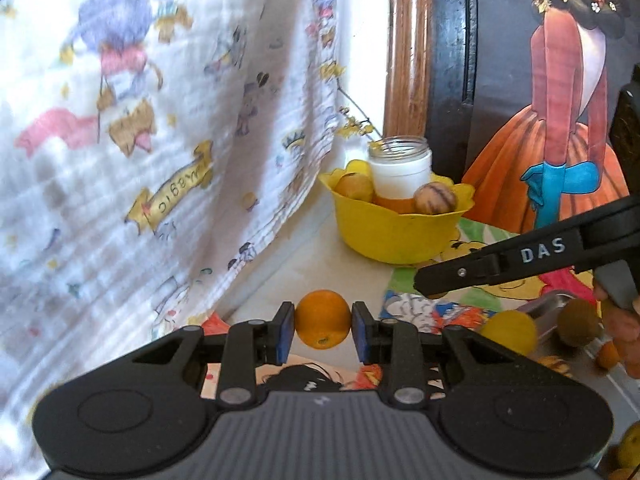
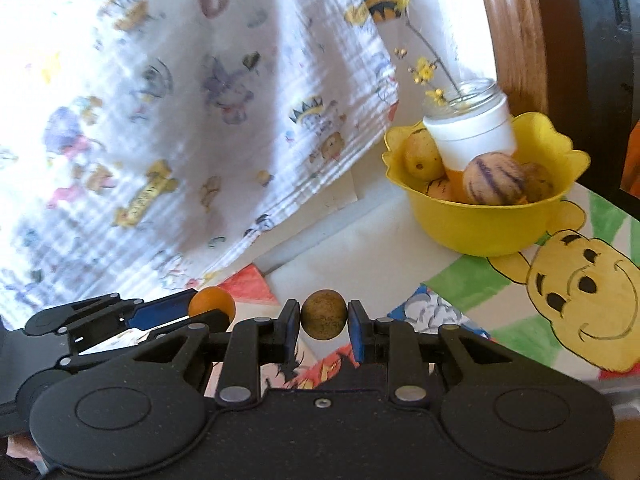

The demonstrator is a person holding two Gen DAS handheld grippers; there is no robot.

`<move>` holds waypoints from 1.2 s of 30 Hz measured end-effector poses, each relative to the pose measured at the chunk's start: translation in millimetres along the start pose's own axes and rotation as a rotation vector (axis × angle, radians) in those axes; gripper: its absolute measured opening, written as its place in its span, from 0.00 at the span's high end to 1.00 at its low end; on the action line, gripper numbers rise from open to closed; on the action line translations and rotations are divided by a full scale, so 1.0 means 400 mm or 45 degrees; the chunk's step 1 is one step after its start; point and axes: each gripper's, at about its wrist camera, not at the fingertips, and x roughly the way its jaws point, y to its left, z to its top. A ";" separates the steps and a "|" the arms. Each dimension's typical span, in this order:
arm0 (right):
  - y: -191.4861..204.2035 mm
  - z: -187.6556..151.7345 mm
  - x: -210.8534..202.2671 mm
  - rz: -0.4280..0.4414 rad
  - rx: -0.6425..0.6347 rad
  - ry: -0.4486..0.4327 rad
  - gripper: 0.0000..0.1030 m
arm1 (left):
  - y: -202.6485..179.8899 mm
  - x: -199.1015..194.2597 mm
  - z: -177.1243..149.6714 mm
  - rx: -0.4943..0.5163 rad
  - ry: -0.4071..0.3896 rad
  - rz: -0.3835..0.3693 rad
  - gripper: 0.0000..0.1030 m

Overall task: Organize fruits
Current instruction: 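Carry the orange in the left tool and brown fruit in the right tool over the tray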

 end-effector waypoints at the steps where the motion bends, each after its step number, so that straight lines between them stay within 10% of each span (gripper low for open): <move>1: 0.001 -0.005 -0.018 0.004 0.003 -0.009 0.73 | -0.005 -0.011 -0.001 -0.005 -0.001 0.001 0.68; 36: -0.070 -0.242 -0.414 0.005 -0.047 -0.256 0.73 | -0.247 -0.240 -0.030 -0.033 -0.085 -0.103 0.68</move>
